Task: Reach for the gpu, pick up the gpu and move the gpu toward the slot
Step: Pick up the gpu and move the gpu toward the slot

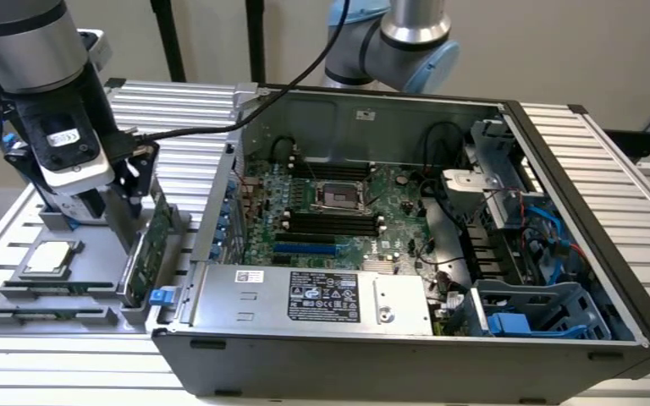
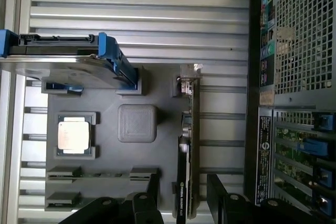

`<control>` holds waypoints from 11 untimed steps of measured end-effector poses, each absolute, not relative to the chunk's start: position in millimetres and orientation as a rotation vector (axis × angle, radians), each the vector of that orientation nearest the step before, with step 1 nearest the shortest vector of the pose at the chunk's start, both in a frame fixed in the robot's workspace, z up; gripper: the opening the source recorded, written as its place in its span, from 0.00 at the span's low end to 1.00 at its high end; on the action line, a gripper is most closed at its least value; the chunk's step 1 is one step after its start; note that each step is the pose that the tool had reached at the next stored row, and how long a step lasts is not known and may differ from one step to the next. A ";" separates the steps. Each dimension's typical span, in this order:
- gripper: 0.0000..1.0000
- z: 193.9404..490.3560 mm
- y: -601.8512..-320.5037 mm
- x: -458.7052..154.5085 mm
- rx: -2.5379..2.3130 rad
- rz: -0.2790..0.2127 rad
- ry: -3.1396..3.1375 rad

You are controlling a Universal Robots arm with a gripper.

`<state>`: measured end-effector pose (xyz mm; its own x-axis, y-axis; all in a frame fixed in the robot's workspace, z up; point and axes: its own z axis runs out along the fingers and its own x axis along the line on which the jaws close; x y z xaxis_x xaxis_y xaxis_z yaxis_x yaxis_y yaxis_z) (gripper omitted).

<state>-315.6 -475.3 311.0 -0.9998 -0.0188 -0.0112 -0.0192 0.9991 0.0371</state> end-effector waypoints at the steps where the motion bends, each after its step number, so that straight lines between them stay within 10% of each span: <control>1: 0.48 309.3 -475.3 -315.7 -0.030 0.058 3.130; 11: 0.48 291.1 -475.3 -315.7 -0.029 0.056 3.119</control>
